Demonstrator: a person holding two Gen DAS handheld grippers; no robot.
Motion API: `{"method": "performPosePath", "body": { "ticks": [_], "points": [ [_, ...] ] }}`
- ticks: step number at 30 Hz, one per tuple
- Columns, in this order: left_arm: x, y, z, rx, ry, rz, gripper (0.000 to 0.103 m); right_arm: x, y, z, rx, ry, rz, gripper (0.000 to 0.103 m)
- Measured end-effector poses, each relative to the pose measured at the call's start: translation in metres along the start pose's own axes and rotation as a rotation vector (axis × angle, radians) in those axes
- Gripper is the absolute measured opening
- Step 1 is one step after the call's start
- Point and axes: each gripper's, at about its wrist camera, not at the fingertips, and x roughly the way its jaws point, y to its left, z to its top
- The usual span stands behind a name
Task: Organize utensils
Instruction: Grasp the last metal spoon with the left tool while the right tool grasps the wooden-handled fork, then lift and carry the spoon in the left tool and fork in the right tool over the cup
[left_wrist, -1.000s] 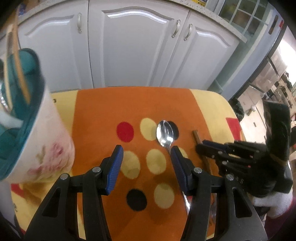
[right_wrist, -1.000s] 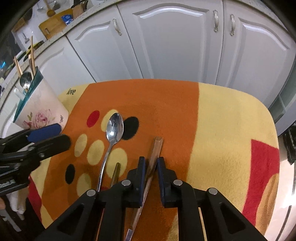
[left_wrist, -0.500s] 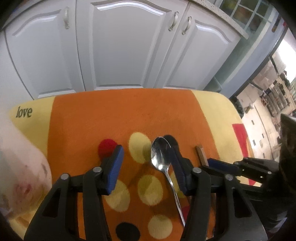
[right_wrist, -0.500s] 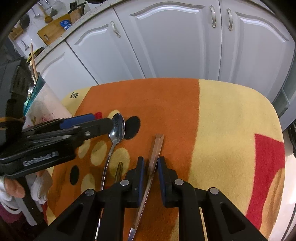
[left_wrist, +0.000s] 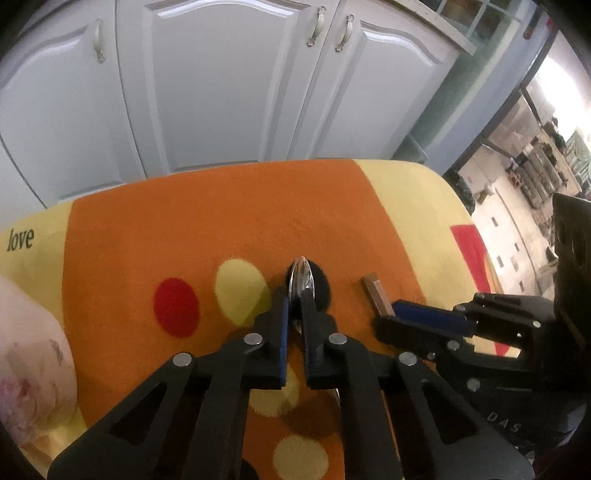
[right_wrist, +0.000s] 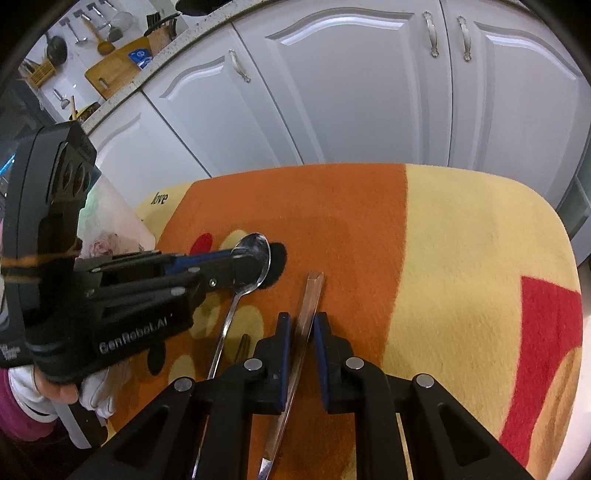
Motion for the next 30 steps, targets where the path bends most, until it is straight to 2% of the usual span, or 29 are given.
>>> {"method": "performPosePath", "body": {
  "ticks": [6,14,30],
  "points": [
    [-0.024,0.004,-0.003,-0.036,-0.037,-0.021,0.002,-0.021,0.007,-0.003,0.012,-0.056,0.014,0.011],
    [-0.080,-0.003,-0.010,-0.028,-0.139,-0.047,0.001,-0.075,0.022,-0.007,-0.011,-0.177,0.038,0.009],
    [-0.160,-0.007,-0.035,0.009,-0.261,-0.041,0.001,-0.148,0.066,-0.027,-0.111,-0.312,0.003,0.009]
  ]
}}
